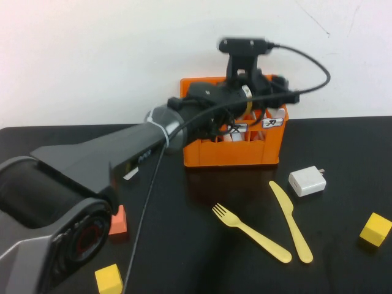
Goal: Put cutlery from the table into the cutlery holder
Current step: Place the knife on the box, then pick up the fork
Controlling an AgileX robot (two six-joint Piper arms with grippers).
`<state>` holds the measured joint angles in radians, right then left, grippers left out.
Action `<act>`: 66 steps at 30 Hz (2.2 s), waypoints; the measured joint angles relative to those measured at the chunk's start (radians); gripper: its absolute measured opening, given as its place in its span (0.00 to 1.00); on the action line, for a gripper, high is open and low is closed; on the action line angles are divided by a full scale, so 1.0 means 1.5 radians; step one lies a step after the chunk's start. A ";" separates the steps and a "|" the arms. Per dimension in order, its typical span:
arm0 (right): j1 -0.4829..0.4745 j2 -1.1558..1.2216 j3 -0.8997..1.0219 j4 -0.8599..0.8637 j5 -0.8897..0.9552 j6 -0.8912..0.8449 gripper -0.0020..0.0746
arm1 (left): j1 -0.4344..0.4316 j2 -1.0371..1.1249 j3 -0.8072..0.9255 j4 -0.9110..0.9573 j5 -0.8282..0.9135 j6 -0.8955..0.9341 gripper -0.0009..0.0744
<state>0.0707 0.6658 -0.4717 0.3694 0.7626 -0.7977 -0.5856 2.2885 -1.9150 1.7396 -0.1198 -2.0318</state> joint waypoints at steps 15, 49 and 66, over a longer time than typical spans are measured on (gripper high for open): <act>0.000 0.000 0.000 0.000 -0.014 -0.069 0.02 | 0.000 -0.196 0.000 0.000 -0.024 0.118 0.02; 0.000 0.000 0.000 0.069 0.019 -0.069 0.02 | 0.000 -0.306 0.000 -0.721 0.576 0.763 0.01; 0.038 0.111 -0.048 0.105 0.036 -0.095 0.02 | 0.000 -0.625 0.471 -0.862 0.419 0.820 0.01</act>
<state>0.1272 0.8317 -0.5433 0.5275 0.8173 -0.9401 -0.5856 1.3508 -1.2085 0.4460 0.5089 -0.8022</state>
